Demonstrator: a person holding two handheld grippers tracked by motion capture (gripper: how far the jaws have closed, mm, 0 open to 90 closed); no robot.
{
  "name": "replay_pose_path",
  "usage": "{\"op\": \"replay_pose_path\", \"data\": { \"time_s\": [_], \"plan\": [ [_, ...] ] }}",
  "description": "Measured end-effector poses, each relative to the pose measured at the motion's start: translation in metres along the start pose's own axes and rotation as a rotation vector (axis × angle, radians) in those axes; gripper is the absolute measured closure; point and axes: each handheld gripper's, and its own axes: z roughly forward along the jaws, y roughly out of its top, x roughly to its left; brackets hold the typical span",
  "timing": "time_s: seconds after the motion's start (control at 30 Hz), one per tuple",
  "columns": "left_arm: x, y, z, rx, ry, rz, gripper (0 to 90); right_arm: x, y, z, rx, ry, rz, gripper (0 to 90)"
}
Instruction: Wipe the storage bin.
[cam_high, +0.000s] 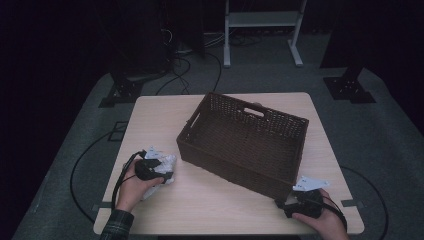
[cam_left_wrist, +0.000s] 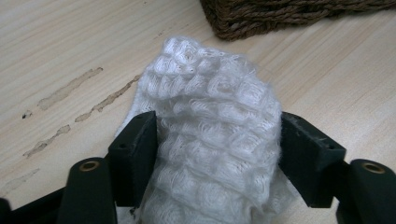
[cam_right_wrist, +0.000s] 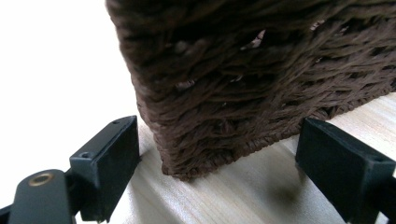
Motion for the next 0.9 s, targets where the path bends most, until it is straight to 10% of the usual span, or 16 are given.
{"op": "replay_pose_path", "data": {
  "time_s": [0.4,0.9],
  "plan": [
    [0.001,-0.004,-0.006,-0.036,-0.012,-0.051,57.8,0.000,0.000,0.000,0.000,0.002,0.000,13.0],
    [0.004,-0.007,-0.021,-0.127,-0.035,-0.098,62.1,0.000,0.000,0.000,0.000,0.003,-0.001,13.0]
  ]
}}
